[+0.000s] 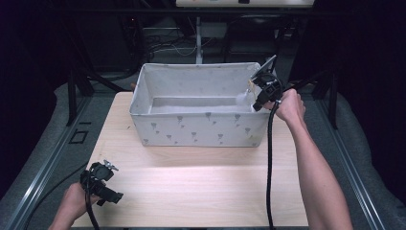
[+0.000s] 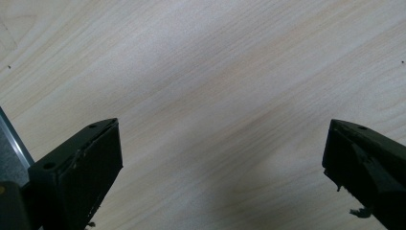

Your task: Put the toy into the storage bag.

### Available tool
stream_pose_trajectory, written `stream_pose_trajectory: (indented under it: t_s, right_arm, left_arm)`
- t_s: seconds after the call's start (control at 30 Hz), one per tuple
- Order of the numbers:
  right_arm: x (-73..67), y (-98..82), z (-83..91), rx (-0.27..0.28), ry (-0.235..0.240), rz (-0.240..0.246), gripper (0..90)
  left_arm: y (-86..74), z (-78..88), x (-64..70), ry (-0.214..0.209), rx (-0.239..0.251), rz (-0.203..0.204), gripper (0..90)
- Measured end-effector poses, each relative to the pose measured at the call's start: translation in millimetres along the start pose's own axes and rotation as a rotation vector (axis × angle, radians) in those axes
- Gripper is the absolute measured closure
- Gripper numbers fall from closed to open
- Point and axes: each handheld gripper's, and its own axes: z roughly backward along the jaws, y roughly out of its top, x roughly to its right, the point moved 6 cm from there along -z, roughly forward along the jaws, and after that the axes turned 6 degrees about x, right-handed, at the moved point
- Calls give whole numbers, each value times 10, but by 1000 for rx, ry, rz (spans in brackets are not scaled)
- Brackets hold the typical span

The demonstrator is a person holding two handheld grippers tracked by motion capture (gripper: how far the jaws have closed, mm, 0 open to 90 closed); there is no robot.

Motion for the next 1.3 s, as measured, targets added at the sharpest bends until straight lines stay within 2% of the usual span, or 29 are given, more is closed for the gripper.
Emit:
stream_pose_trajectory:
  t_s: [0.33,0.4,0.6,0.93,1.0,1.03,1.07,1.1,1.3]
  right_arm:
    - [28,-3,-108,-48,0,-18,884]
    - [32,-3,-139,-39,1,-33,884]
    - [53,-12,-176,-61,-1,-33,882]
    - [79,-22,-209,-80,24,-65,878]
    - [87,-23,-203,-80,24,-64,873]
    - [80,-9,-173,-52,32,-72,852]
    - [80,-9,-173,-52,32,-72,852]
    - [78,5,-118,-41,36,-67,808]
    - [61,45,20,2,34,-65,735]
  left_arm:
    - [-1,-2,0,0,3,-1,2]
    - [0,-4,7,-3,-2,-3,2]
    - [1,-9,16,-8,-6,-7,2]
    - [-2,-10,28,-15,-9,-5,2]
    - [-3,-11,25,-13,-8,-6,2]
    - [-3,-11,25,-13,-8,-6,2]
    - [-3,-12,25,-13,-7,-4,2]
    - [-3,-13,27,-15,-8,-4,2]
    - [6,-14,39,-22,-8,-8,2]
